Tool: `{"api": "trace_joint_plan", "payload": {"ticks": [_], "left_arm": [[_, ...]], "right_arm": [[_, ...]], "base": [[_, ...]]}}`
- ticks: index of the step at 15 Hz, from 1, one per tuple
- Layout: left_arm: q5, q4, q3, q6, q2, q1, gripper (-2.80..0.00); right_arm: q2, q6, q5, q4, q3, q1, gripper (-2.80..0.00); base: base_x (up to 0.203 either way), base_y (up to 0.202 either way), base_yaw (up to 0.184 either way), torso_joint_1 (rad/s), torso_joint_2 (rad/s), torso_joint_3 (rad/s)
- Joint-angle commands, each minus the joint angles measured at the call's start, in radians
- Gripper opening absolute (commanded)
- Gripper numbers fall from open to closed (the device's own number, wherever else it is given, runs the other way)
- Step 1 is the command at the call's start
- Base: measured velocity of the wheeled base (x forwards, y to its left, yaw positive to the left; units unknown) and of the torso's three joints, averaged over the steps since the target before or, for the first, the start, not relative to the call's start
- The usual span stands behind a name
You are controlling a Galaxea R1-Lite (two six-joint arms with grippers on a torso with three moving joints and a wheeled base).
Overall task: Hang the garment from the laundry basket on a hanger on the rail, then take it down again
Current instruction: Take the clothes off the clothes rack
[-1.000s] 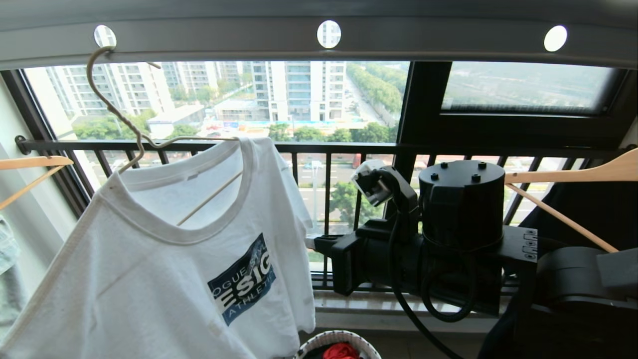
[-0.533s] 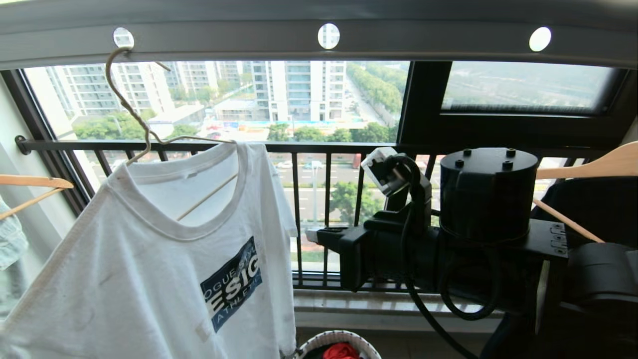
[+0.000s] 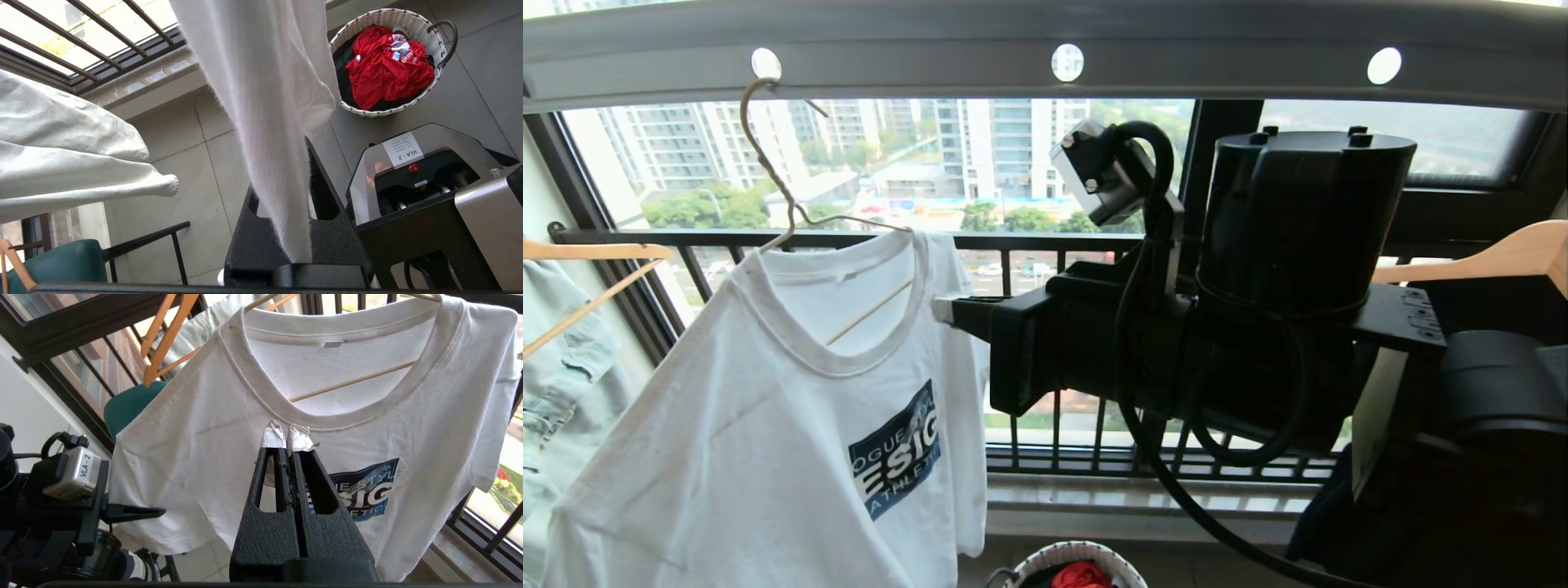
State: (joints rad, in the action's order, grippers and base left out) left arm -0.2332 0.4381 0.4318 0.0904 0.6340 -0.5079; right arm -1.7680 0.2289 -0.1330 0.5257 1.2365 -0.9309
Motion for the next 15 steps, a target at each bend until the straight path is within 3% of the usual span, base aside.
{"api": "trace_joint_plan", "payload": {"ticks": [1, 5, 15], "left_arm": [[-0.001, 0.001, 0.010, 0.002, 0.012, 0.000, -2.80], [-0.002, 0.000, 0.011, 0.002, 0.009, 0.000, -2.80], [0.000, -0.001, 0.024, 0.000, 0.007, 0.000, -2.80]], "right_arm": [[-0.112, 0.001, 0.002, -0.006, 0.118, -0.035, -2.80], [-0.215, 0.001, 0.013, -0.011, 0.245, -0.089, -2.80], [-0.395, 0.000, 0.016, -0.012, 0.461, -0.092, -2.80]], "base": [[0.000, 0.000, 0.000, 0.000, 0.00, 0.000], [0.000, 0.000, 0.000, 0.000, 0.00, 0.000], [0.000, 0.000, 0.000, 0.000, 0.00, 0.000]]}}
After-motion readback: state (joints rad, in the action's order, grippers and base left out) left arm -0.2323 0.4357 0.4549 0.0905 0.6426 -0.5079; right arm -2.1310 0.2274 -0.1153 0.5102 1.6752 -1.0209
